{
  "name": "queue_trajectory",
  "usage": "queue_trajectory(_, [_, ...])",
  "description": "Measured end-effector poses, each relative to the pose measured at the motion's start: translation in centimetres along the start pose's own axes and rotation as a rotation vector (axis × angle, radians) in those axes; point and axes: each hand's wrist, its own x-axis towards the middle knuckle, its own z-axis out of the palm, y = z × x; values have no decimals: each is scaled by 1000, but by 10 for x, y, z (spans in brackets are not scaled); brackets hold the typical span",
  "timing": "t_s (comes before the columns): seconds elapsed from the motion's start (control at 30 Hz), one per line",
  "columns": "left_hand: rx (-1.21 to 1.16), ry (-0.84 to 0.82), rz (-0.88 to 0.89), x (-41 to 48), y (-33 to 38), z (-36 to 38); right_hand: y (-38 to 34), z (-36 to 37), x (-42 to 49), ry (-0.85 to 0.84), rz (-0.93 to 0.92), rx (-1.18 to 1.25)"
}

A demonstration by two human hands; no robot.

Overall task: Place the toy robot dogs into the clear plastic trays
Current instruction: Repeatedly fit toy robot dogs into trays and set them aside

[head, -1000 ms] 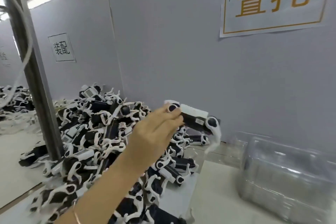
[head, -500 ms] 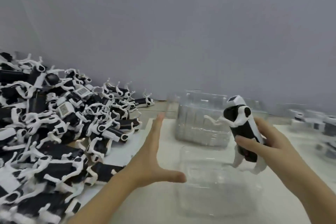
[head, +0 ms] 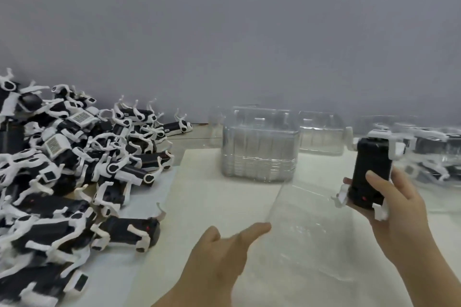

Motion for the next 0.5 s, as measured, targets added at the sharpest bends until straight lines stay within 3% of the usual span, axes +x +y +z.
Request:
queue_trajectory(0.03, [-99,22,-80,0,5,2,1,-5,-2,5,14,-5])
queue_trajectory(0.07, [-173,-13,-51,1,4,-4,1,-5,-1,-9,23,-17])
queue_trajectory(0.13, [-162,-151,173,12,-2,-3,0,-6,-1,-28,28,-38])
queue_trajectory(0.23, [-147,-343,272,32,-11,11,0,-4,-2,-52,26,-31])
queue_trajectory(0.4, [65,-260,541,55,-7,32,5,0,-7,-53,-53,-31])
queue_trajectory(0.5, [74,-149,596,60,1,33,2,-2,-9,-79,-106,-84])
